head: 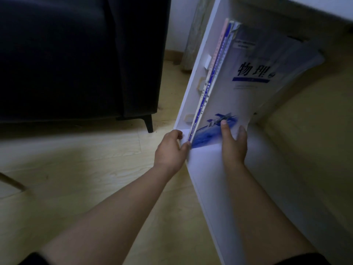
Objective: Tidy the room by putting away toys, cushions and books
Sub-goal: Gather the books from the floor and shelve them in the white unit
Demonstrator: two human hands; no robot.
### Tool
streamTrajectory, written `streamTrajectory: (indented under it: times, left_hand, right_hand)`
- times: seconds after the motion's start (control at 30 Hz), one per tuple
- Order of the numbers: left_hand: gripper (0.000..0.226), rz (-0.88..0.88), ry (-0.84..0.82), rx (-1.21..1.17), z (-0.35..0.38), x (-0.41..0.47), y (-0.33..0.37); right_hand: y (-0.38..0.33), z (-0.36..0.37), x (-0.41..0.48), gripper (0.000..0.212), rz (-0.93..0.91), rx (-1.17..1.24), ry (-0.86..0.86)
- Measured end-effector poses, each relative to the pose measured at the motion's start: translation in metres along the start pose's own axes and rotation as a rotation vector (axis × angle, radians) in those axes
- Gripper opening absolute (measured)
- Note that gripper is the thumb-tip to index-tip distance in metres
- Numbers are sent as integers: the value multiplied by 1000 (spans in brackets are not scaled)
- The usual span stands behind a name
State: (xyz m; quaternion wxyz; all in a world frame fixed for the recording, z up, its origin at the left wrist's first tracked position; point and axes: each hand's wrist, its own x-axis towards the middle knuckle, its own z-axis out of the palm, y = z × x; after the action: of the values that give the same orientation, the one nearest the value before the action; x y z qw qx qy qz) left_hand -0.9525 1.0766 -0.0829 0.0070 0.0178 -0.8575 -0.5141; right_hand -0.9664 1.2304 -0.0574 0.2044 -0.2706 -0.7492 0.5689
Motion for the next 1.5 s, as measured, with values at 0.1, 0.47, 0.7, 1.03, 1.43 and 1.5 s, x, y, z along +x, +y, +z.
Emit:
streamTrajectory:
  times: [0.1, 0.47, 0.7, 1.03, 1.43, 1.5]
  left_hand:
    - [37, -31, 11, -11, -6, -5, 2]
    - [35, -48, -13, 81, -63, -42, 7]
    - [35, -113, 49, 157, -110, -95, 1]
    - [25, -423, 125, 31, -126, -176, -40]
    - [22, -435, 92, 252, -174, -282, -96]
    - [22, -472, 110, 265, -186, -307, -104]
  right_hand:
    - [-6, 3, -4, 70, -22, -15, 52]
    - [-25, 16, -77, 45, -149, -117, -50]
    - [-28, 10, -147, 42, -319, -302, -379]
    - [-15, 18, -204, 46, -285, -302, -654]
    - [50, 4, -296, 17, -244, -401, -1139]
    - [53, -1, -311, 14, -245, -446, -1283]
